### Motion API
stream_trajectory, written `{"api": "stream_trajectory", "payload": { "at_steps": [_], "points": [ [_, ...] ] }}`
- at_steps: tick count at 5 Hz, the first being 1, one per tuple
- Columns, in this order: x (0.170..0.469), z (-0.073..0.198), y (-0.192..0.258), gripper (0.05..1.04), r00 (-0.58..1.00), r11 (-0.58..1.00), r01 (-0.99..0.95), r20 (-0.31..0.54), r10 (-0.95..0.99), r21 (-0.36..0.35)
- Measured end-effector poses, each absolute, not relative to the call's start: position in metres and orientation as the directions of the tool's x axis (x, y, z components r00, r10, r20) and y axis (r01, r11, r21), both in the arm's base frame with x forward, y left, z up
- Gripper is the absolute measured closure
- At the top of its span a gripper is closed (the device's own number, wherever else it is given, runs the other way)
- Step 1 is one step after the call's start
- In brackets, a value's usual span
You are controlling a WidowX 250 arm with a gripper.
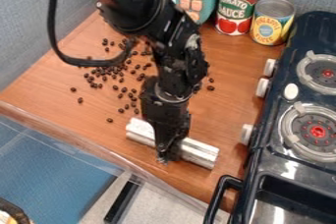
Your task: Sweep into pile
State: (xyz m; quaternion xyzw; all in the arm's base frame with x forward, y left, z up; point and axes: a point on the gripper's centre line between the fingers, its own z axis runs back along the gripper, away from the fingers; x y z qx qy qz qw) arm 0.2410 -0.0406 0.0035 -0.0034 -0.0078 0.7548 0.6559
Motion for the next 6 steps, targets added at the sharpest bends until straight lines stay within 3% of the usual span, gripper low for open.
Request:
{"api": "stream_trajectory", "payload": {
  "at_steps": [1, 3, 4, 6],
  "points": [
    [0.238, 0.01, -0.042, 0.685, -0.146, -0.146, -0.989, -0.04, 0.988, -0.004],
    [0.249, 0.061, -0.034, 0.685, -0.164, -0.178, -0.981, -0.163, 0.973, -0.079],
    [0.246, 0.056, -0.008, 0.685, -0.166, -0.178, -0.98, -0.134, 0.977, -0.088],
    [0.221, 0.016, 0.041, 0.687, -0.131, -0.132, -0.991, -0.041, 0.991, -0.037]
  ]
}}
